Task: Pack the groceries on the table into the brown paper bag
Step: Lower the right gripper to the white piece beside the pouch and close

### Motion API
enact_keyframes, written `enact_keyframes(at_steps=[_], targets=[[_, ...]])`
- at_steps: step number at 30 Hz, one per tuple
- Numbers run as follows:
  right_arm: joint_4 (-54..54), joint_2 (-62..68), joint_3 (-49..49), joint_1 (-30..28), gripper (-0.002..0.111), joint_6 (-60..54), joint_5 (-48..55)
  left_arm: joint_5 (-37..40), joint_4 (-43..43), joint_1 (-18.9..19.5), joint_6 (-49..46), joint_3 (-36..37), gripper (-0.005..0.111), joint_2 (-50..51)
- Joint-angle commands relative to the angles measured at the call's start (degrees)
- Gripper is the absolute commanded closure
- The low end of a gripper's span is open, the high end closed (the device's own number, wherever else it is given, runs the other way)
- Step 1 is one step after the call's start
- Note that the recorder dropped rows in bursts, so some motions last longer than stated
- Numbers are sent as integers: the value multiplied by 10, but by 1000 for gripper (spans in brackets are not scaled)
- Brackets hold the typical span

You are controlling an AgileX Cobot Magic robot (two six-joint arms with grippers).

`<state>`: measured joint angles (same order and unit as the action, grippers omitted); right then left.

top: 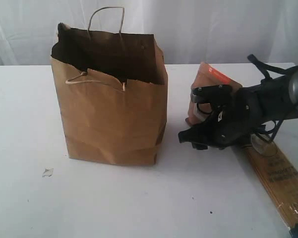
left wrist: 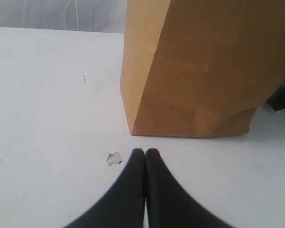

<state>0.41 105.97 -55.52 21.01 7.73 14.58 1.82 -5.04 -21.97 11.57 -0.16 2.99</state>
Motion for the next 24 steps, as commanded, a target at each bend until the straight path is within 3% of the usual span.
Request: enact_keyframes(at_steps=[1, 14, 20, 24], targets=[[-4, 10, -17, -5, 56, -4, 6, -2, -4, 0, 0, 2, 107, -3], [-4, 37, -22, -5, 57, -4, 26, -2, -4, 0, 0, 2, 107, -3], [-4, 37, -22, -5, 81, -4, 40, -2, -4, 0, 0, 2, 107, -3], [-4, 37, -22, -5, 89, -4, 46, -2, -4, 0, 0, 2, 107, -3]])
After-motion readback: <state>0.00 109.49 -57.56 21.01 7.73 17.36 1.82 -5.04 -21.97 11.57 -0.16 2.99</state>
